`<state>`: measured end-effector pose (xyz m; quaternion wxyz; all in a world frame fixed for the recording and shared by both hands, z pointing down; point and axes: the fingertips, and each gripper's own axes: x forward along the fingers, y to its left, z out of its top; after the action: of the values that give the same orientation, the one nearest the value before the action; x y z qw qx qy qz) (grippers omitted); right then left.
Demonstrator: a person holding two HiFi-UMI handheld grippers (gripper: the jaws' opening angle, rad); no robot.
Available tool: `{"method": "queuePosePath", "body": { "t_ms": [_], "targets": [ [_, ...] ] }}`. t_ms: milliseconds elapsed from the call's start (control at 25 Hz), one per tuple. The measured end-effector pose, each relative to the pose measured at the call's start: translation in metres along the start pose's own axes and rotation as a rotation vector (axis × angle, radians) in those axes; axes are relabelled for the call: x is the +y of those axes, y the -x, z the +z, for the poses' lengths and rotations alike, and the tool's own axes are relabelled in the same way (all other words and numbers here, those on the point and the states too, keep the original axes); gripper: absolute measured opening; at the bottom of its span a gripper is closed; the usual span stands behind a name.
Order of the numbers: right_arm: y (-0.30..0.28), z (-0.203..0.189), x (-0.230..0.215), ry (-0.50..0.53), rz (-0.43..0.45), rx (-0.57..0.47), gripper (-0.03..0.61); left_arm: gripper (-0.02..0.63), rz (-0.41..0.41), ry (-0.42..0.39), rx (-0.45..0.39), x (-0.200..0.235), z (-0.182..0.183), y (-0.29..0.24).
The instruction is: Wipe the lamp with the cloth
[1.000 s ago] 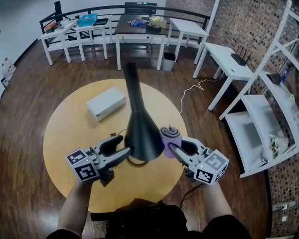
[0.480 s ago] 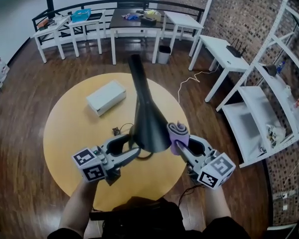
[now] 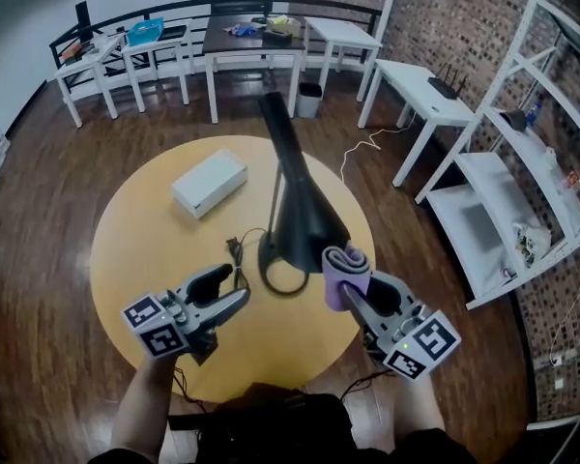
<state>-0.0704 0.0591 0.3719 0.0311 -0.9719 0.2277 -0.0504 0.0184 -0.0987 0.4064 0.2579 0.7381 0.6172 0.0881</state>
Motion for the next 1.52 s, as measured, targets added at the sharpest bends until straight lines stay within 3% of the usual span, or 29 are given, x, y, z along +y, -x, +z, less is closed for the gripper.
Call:
{"method": "queuePosePath", "body": {
  "t_ms": [240, 440, 560, 680, 880, 1040, 1200, 1320, 1520],
  "targets": [
    [-0.006, 0.007, 0.002, 0.007, -0.012, -0.069, 0.095, 0.272, 0.118, -0.013, -0.096, -0.005, 0.019, 0.046],
    [-0.007, 0.006, 0.006, -0.016, -0.055, -0.055, 0.095, 0.272, 0.161, 0.050, -0.187, 0.002, 0.038, 0.076],
    [-0.013, 0.005, 0.013, 0.008, -0.133, -0.045, 0.095, 0.270, 0.119, 0.040, -0.188, 0.012, 0.051, 0.093],
    [-0.022, 0.001, 0.020, 0.044, -0.275, -0.041, 0.095, 0.270, 0.064, 0.003, -0.152, 0.031, 0.062, 0.115],
    [-0.054, 0.004, 0.039, 0.106, -0.557, -0.017, 0.095, 0.270, -0.051, -0.064, -0.005, 0.063, 0.077, 0.135],
    [-0.080, 0.005, 0.053, 0.128, -0.748, 0.007, 0.095, 0.270, -0.174, -0.056, 0.073, 0.081, 0.092, 0.128],
    [-0.092, 0.020, 0.053, 0.203, -0.799, 0.056, 0.095, 0.270, -0.251, -0.053, 0.092, 0.083, 0.104, 0.107],
    [-0.094, 0.027, 0.045, 0.219, -0.830, 0.035, 0.095, 0.270, -0.289, -0.056, 0.086, 0.086, 0.113, 0.090],
    [-0.104, 0.035, 0.028, 0.217, -0.848, 0.012, 0.095, 0.270, -0.304, -0.033, 0.087, 0.108, 0.118, 0.060]
  ]
}}
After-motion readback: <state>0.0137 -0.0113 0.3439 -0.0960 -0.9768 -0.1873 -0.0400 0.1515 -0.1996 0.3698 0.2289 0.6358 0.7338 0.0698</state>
